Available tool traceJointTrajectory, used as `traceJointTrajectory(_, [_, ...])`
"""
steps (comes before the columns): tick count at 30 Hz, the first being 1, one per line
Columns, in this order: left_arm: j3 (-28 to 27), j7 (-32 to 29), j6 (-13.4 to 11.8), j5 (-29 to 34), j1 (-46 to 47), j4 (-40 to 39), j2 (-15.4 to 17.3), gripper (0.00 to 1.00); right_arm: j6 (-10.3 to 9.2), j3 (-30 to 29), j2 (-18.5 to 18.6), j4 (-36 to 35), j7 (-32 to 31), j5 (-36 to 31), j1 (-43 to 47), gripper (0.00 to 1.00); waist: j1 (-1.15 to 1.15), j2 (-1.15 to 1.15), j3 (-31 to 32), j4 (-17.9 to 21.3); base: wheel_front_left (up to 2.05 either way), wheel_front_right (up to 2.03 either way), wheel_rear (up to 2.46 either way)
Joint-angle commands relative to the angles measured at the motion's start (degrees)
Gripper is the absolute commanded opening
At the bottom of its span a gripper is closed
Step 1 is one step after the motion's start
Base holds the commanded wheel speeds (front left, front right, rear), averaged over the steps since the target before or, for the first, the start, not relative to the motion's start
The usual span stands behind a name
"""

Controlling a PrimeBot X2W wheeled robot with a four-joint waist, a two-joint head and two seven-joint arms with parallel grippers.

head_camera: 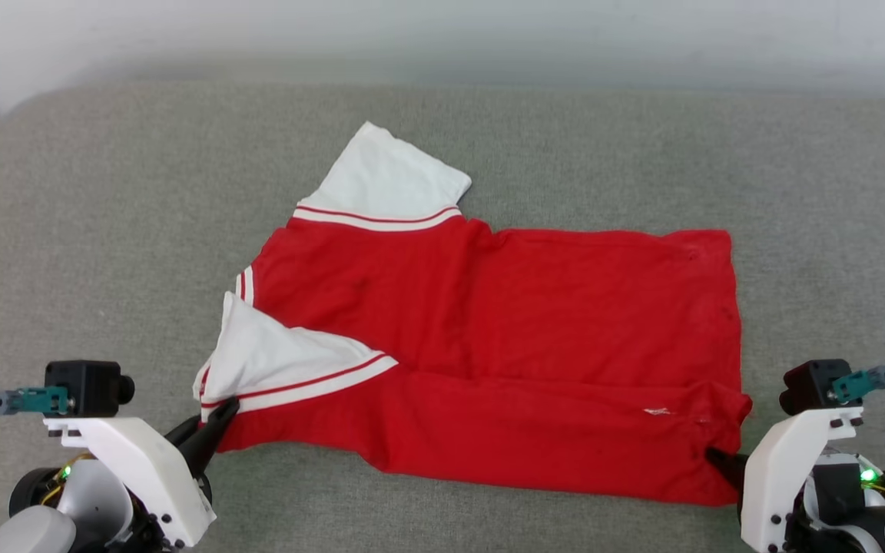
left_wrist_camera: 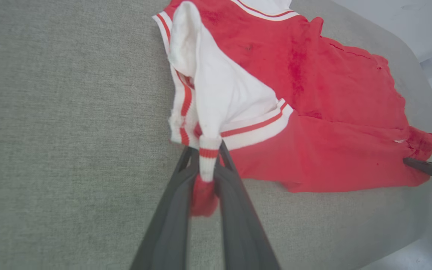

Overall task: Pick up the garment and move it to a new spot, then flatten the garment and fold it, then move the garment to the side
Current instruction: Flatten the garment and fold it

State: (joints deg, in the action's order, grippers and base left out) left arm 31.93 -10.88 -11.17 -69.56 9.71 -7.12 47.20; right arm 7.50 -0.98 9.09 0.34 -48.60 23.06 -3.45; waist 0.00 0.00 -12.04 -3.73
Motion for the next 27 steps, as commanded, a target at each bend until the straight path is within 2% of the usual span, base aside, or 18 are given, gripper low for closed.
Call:
traceJointTrajectory(1, [0.1,0.5,-0.3,0.3,-0.7,0.1,0.1,0.0,-0.01,0.2,0.5,-0.4,0.2,0.5,0.5,0.0,0.0,0.0,2.1,0.2,0.0,0.0,0.0])
traceJointTrajectory(12, [1.3,0.5,-3.6,-1.3,-7.6,-0.5,0.5,0.0,-0.02,-0.4,1.3,-2.7,-1.4,2.1,6.3,0.0,0.0,0.0,10.5,0.3,0.0,0.0,0.0])
traceJointTrajectory(17, [2.6,-0.3,-3.1,-2.7,-9.7,1.1,-0.9,0.0,-0.01,-1.4,0.8,-1.9,-1.3,1.6,9.0,0.0,0.0,0.0,11.0,0.3,0.0,0.0,0.0])
traceJointTrajectory(18, [2.8,-0.3,-3.0,-2.8,-9.6,1.9,-1.3,0.0,-0.02,-1.3,0.7,-1.4,-0.8,1.4,9.4,0.17,0.0,0.0,11.0,0.4,0.0,0.0,0.0])
traceJointTrajectory(19, [2.9,-0.1,-2.4,-3.2,-9.3,2.6,-2.3,0.24,-0.02,-1.4,0.4,-0.9,0.0,1.4,9.5,0.98,0.0,0.0,10.8,0.4,0.0,0.0,0.0])
traceJointTrajectory(20, [3.2,0.0,-1.8,-3.5,-8.9,3.6,-3.2,0.87,-0.01,-1.2,0.1,-0.4,1.0,1.5,9.5,1.0,0.0,0.0,10.7,0.4,0.0,0.0,0.0])
traceJointTrajectory(21, [3.4,0.1,-1.4,-3.2,-8.3,4.6,-3.6,1.0,-0.01,-0.8,0.1,-0.2,2.3,1.4,9.4,1.0,0.0,0.0,10.6,0.4,0.0,0.0,0.0])
traceJointTrajectory(24, [3.6,0.7,-0.8,-2.6,-7.1,6.6,-4.6,1.0,-0.01,-0.3,0.0,0.1,5.5,1.3,9.1,1.0,0.0,0.0,10.3,0.7,0.0,0.0,0.0])
traceJointTrajectory(27, [2.5,3.8,-0.8,-0.9,-5.4,8.6,-5.9,1.0,-0.01,0.7,1.0,-1.1,12.9,0.2,8.4,1.0,0.0,0.0,10.4,1.4,0.0,0.0,0.0])
